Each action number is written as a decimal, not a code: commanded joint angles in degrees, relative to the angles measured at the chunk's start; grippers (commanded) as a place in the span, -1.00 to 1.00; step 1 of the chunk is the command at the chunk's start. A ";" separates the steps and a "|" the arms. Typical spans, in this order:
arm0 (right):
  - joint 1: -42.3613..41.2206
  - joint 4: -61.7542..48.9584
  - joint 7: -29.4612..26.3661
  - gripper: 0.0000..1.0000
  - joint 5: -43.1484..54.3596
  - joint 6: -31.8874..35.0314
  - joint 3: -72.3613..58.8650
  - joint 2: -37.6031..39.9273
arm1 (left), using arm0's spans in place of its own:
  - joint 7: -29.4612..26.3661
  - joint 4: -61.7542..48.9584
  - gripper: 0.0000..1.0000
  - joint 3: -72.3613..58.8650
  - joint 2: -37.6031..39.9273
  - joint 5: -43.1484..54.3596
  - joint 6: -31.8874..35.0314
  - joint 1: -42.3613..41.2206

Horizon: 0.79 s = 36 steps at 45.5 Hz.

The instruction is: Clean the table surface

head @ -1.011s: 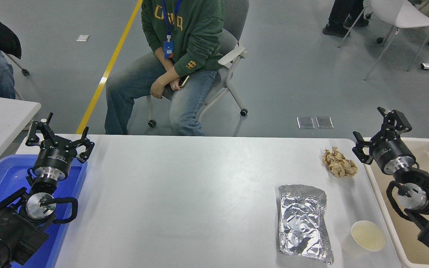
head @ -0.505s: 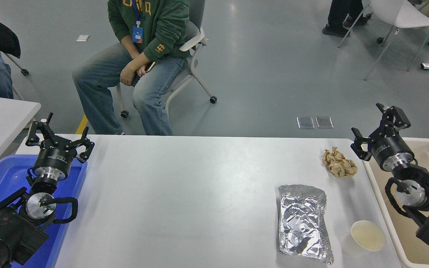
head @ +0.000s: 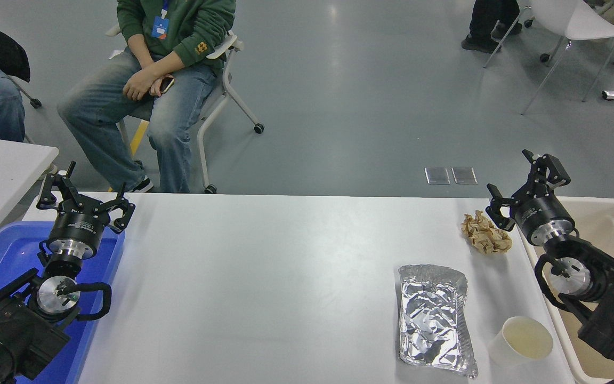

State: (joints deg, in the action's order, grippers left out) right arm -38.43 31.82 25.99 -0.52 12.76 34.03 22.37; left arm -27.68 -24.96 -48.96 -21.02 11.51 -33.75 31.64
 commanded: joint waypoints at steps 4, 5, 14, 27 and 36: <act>-0.06 0.35 -1.81 1.00 0.17 0.78 -1.33 1.10 | 0.00 0.00 1.00 0.00 0.01 0.00 0.00 0.00; -0.06 0.35 -1.82 1.00 0.17 0.87 -1.33 1.27 | 0.00 0.00 1.00 0.00 0.01 0.00 0.00 0.00; -0.06 2.90 -3.92 1.00 0.17 0.78 -1.33 3.82 | 0.00 0.00 1.00 0.00 0.01 0.00 0.00 0.00; 0.02 6.50 -6.74 1.00 0.87 0.78 -1.86 6.81 | 0.00 0.00 1.00 0.00 0.01 0.00 0.00 0.00; -0.06 9.48 -6.82 1.00 0.87 0.78 -4.85 9.45 | 0.00 0.00 1.00 0.00 0.01 0.00 0.00 0.00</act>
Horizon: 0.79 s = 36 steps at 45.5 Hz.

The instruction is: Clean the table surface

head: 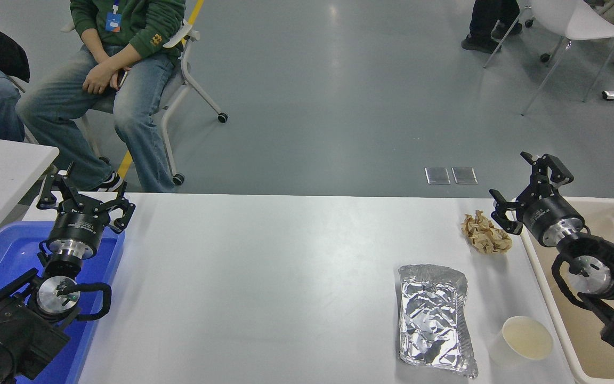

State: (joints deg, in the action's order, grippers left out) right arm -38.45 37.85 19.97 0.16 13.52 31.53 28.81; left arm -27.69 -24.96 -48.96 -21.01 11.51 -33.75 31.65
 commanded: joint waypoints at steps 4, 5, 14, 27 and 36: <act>0.05 7.05 -1.33 1.00 0.02 -0.07 -2.96 5.46 | 0.00 0.00 1.00 0.00 0.00 0.00 0.00 -0.01; 0.22 8.37 -1.86 1.00 0.02 -0.33 -3.14 6.34 | 0.00 0.00 1.00 0.00 0.00 0.00 0.00 -0.01; 0.84 21.81 -6.87 1.00 -0.25 -2.88 -3.75 14.77 | 0.00 0.00 1.00 0.00 0.00 0.00 0.00 -0.01; -1.62 34.31 -10.39 1.00 1.51 -2.62 -13.68 27.35 | 0.00 0.00 1.00 0.00 0.00 0.00 0.00 -0.01; -2.77 37.12 -11.26 1.00 6.17 -0.95 -17.02 32.18 | 0.00 0.00 1.00 0.00 0.00 0.00 0.00 -0.01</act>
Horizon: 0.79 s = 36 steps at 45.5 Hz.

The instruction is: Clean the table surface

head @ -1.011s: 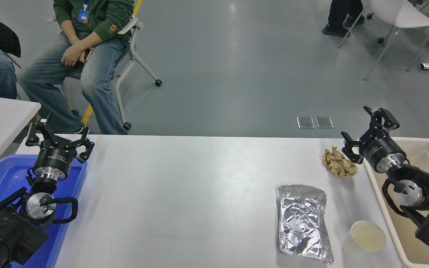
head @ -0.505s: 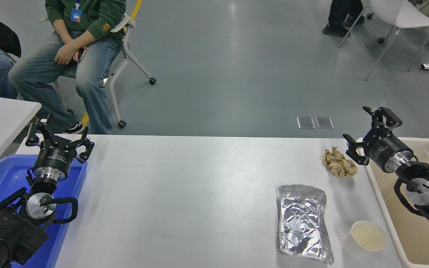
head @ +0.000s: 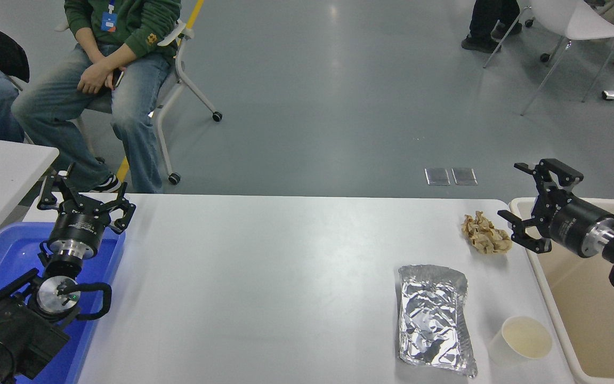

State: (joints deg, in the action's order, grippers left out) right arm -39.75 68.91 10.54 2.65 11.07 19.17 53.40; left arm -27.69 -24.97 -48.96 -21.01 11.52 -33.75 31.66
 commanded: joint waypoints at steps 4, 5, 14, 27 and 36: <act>-1.65 7.90 -3.07 1.00 4.90 3.34 -5.64 9.97 | 0.01 0.00 1.00 0.00 0.00 0.00 0.00 -0.02; -1.65 8.42 -3.16 1.00 5.52 3.78 -5.99 10.67 | 0.01 0.00 1.00 0.00 0.00 0.00 0.00 -0.02; -1.39 10.27 -3.25 1.00 12.72 8.71 -8.71 14.45 | 0.01 0.00 1.00 0.00 0.00 0.00 0.00 -0.02; -1.65 10.89 -3.07 1.00 25.28 12.66 -9.95 17.53 | 0.01 0.00 1.00 0.00 0.00 0.00 0.00 -0.02; -2.17 11.06 -2.81 1.00 40.14 14.24 -9.59 17.79 | 0.01 0.00 1.00 0.00 -0.09 0.00 0.00 -0.02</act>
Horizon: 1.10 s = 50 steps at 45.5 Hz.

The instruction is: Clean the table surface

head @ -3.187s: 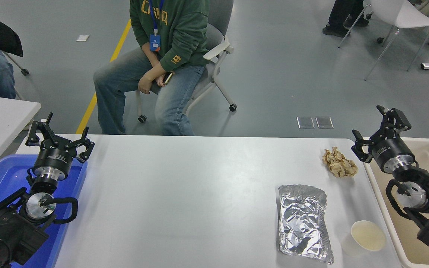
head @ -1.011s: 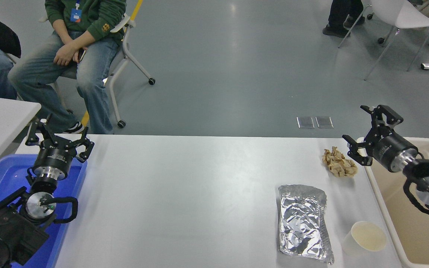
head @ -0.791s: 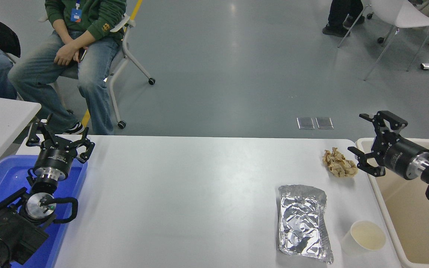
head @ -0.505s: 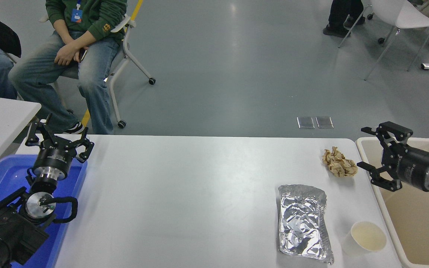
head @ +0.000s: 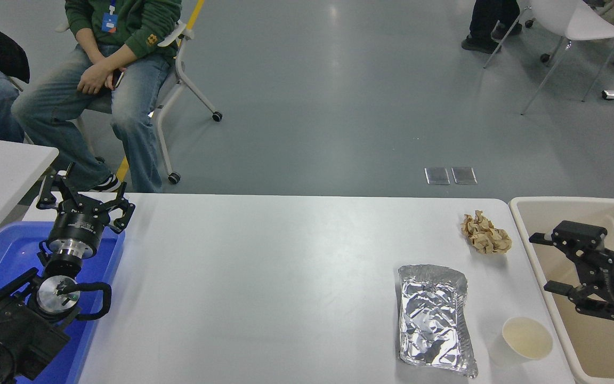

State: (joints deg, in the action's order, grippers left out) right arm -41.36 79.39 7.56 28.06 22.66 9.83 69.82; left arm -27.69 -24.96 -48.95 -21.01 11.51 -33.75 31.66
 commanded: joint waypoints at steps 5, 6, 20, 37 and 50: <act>-1.97 0.85 0.17 1.00 19.82 5.62 -0.51 1.72 | 0.00 0.00 1.00 0.00 0.00 0.00 0.00 -0.02; -2.06 0.85 0.17 1.00 20.80 6.07 -0.51 1.72 | 0.00 0.00 1.00 0.00 0.00 0.00 0.00 -0.02; -1.27 0.50 -0.09 1.00 30.56 7.31 -0.78 2.60 | 0.00 0.00 1.00 0.00 0.00 0.00 0.00 -0.01; -0.04 0.94 -0.09 1.00 35.48 5.73 -0.69 0.06 | 0.00 0.00 1.00 0.00 -0.08 0.00 0.00 -0.02; 1.45 0.85 0.17 1.00 39.96 -3.76 -0.86 -5.83 | 0.00 0.00 1.00 0.00 0.00 0.00 0.00 -0.02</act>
State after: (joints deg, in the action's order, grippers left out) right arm -41.21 80.31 7.55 64.09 24.97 9.10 67.90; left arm -27.69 -24.96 -48.95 -21.02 11.51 -33.75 31.64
